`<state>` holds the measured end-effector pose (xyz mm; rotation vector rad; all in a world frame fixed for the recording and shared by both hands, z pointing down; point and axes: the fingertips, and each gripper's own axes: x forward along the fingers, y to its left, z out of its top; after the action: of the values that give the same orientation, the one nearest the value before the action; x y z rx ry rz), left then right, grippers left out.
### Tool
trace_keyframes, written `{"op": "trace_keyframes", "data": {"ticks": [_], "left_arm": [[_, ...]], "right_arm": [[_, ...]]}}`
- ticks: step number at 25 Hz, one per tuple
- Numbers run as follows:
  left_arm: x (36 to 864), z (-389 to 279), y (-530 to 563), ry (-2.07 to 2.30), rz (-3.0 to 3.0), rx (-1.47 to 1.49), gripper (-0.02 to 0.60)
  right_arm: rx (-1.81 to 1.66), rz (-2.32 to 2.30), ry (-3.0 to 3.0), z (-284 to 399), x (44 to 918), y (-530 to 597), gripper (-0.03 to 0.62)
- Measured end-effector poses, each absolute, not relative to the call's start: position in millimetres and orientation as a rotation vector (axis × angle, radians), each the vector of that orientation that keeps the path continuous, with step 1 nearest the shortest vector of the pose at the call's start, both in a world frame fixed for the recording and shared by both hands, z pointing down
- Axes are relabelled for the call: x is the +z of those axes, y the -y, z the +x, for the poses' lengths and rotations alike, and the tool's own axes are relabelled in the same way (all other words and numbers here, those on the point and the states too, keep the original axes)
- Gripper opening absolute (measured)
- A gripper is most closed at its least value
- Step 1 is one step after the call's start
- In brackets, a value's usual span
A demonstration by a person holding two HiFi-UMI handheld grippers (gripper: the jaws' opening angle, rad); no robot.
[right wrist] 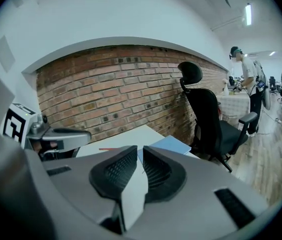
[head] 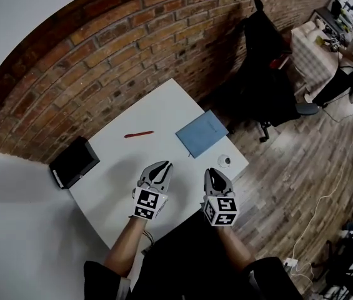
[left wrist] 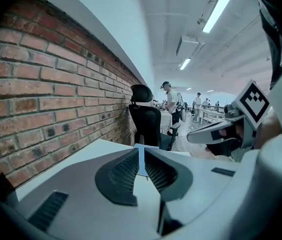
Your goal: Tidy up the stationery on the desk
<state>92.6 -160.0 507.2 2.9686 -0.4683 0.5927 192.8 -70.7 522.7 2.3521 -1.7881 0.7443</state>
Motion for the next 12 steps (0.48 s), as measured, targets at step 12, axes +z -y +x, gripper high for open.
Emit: {"op": "trace_keyframes", "data": {"ticks": [12], "left_arm": [[545,151,190,0.258,2.973,0.689,0.146]], "right_arm": [[0.905,2.5,1.571,242,566,96,0.104]]}}
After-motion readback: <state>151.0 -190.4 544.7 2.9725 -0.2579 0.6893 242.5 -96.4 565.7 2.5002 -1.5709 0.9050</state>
